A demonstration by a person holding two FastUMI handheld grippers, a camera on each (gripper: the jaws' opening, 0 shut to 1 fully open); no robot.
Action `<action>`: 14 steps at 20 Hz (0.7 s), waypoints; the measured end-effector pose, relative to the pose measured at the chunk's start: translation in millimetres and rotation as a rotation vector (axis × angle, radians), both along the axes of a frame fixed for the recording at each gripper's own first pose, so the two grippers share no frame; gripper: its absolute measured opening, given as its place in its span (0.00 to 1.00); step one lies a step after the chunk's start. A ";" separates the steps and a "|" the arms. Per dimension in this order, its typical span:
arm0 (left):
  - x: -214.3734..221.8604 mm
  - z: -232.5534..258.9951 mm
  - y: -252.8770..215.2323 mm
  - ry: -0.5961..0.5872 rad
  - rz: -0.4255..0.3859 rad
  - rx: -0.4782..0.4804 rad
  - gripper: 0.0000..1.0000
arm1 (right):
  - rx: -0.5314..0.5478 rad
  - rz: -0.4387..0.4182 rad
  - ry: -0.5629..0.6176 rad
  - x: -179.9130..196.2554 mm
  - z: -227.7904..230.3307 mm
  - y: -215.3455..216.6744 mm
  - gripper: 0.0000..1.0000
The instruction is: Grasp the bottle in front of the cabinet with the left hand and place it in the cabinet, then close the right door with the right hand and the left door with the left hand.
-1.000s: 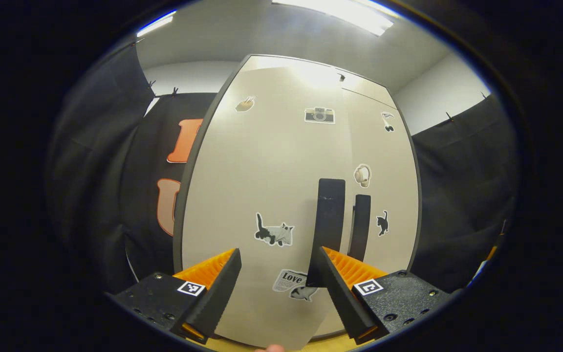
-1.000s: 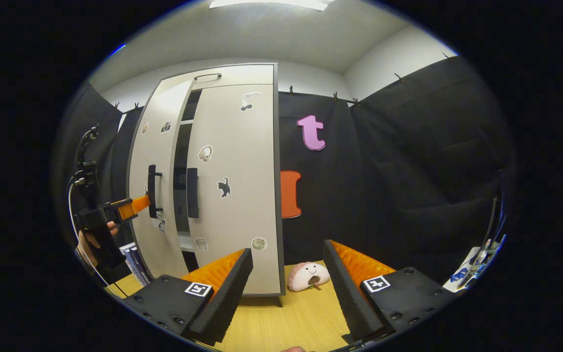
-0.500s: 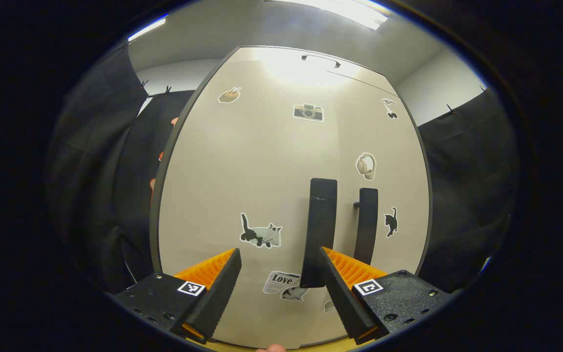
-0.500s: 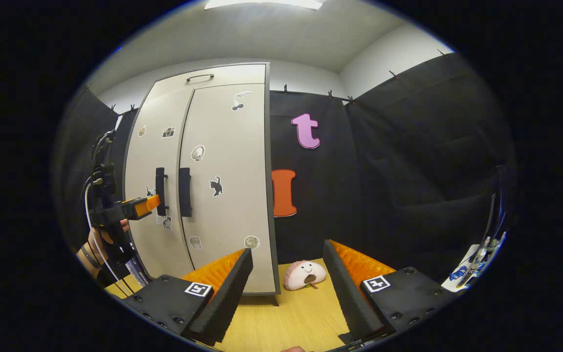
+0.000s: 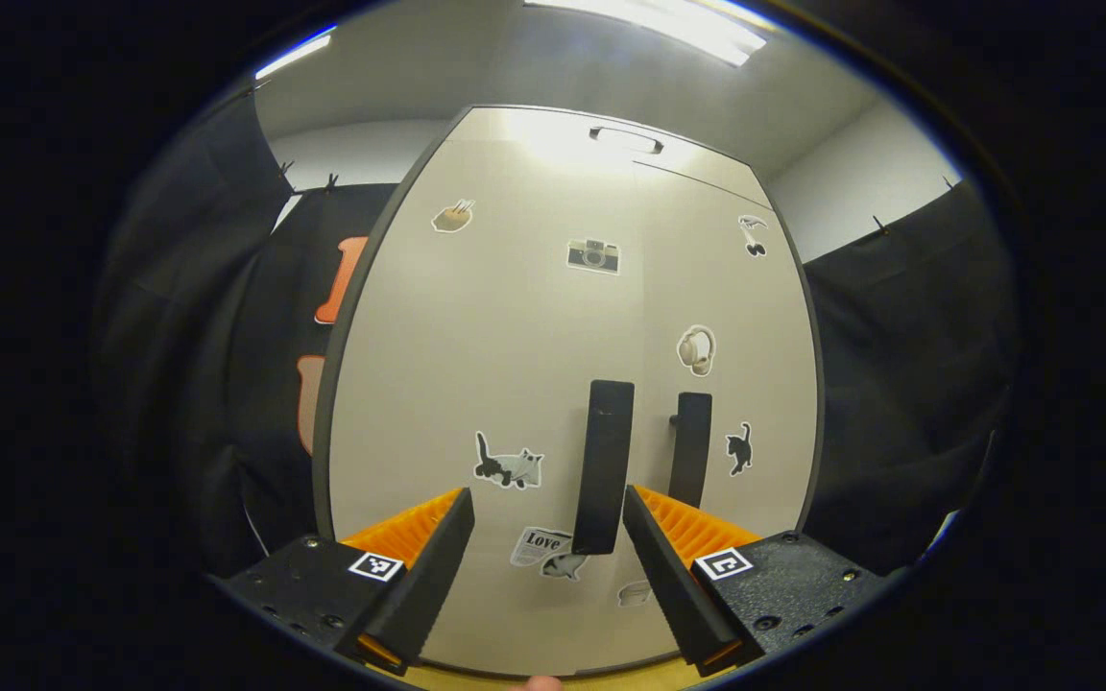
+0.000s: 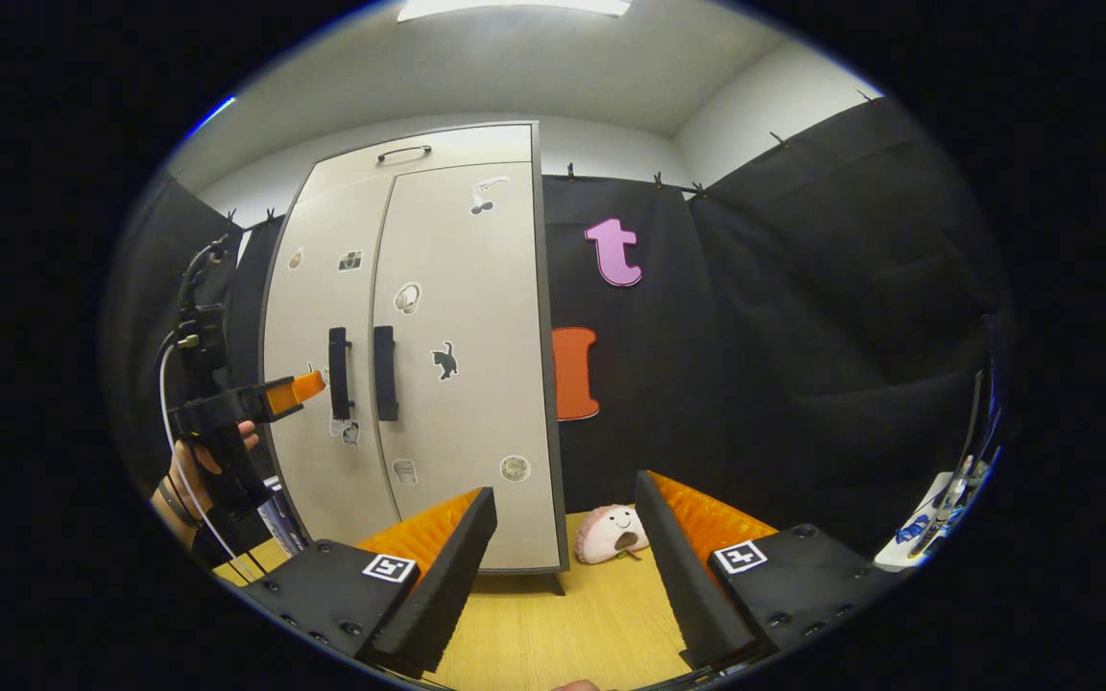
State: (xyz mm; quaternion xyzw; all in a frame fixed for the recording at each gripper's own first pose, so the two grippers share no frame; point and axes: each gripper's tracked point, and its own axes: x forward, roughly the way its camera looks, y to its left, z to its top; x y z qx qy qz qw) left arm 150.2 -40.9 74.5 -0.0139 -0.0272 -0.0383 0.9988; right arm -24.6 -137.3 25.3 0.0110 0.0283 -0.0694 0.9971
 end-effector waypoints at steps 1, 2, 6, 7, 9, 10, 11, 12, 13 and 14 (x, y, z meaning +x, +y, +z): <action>-9.6 3.0 4.1 0.001 0.001 -0.011 0.93 | 0.005 0.009 -0.003 -0.1 0.1 3.3 0.97; -19.9 5.8 9.3 0.001 0.006 -0.020 0.95 | 0.012 0.023 -0.006 1.0 -0.1 8.6 0.97; -64.5 13.2 34.8 0.001 0.040 -0.025 0.95 | 0.023 0.074 -0.001 2.9 -3.3 27.9 0.97; -77.2 16.7 42.1 -0.008 0.053 -0.017 0.95 | 0.021 0.087 0.000 2.9 -3.4 32.7 0.97; -104.1 22.1 57.8 -0.025 0.092 0.009 0.95 | 0.015 0.109 0.000 4.1 -4.9 41.0 0.97; -116.9 22.6 64.0 -0.030 0.111 0.020 0.95 | 0.015 0.120 0.000 4.5 -6.4 46.0 0.97; -129.8 23.0 68.0 -0.032 0.125 0.028 0.95 | 0.018 0.133 0.001 4.8 -8.8 51.4 0.97; -141.5 23.5 72.2 -0.036 0.140 0.038 0.95 | 0.026 0.149 0.005 5.8 -11.5 58.1 0.97; -151.5 23.1 77.1 -0.038 0.154 0.051 0.95 | 0.036 0.169 0.008 5.7 -12.9 65.5 0.97; -161.8 20.5 80.6 -0.034 0.166 0.063 0.95 | 0.042 0.188 0.010 6.5 -14.2 72.3 0.97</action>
